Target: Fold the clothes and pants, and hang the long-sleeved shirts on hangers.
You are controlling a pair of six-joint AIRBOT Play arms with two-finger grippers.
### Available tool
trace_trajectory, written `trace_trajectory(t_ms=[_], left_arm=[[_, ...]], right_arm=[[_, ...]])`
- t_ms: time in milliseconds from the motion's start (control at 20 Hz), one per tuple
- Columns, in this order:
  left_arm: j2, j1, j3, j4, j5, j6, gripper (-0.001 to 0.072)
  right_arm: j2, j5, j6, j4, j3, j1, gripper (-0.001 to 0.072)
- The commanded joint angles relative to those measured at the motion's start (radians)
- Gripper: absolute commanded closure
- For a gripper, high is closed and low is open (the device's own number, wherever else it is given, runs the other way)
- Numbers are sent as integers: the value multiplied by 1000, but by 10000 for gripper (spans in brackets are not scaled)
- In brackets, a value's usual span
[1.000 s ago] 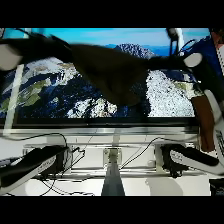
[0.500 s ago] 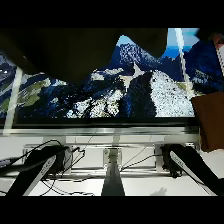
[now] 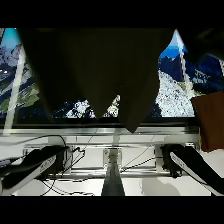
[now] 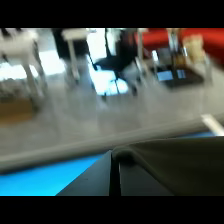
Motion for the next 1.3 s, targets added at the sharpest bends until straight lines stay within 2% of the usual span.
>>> trace_trajectory(t_ms=[0,100,200,300,400,450,550,650,800,850,950,1050,1150,1250], left_arm=[[-280,-122,0,-4,130,99,696],[-407,-204,0,-4,363,99,696],[-482,-270,0,-5,494,85,696],[-524,-304,0,-81,526,58,694],[-546,-307,0,-218,495,58,688],[-547,-306,0,-259,450,58,605],[-539,-296,0,-261,298,50,-9],[-526,-290,0,-278,50,-27,-1],[-534,-285,0,-278,-336,-77,1],[-541,-285,0,-278,-418,-77,2],[-557,-278,-1,-275,-478,-77,11],[-590,-256,-1,-290,-469,-138,12],[-643,-241,-1,-417,-480,-164,11],[-711,-243,-1,-624,-474,-160,11]], right_arm=[[-149,20,80,-188,-59,3,687],[-262,-10,113,-280,-66,3,686],[-357,-85,167,-382,-65,-10,686],[-417,-163,243,-427,-65,-71,686],[-444,-205,347,-439,-65,-178,686],[-450,-206,383,-439,-66,-237,686],[-451,-188,415,-438,-65,-358,686],[-452,-144,415,-437,-66,-457,686],[-453,-60,415,-436,-66,-534,686],[-454,-39,415,-436,-66,-543,686],[-456,-27,413,-435,-66,-544,686],[-457,-28,412,-403,-66,-542,686],[-457,-27,412,-389,-66,-542,686],[-457,-28,412,-390,-66,-542,686]])
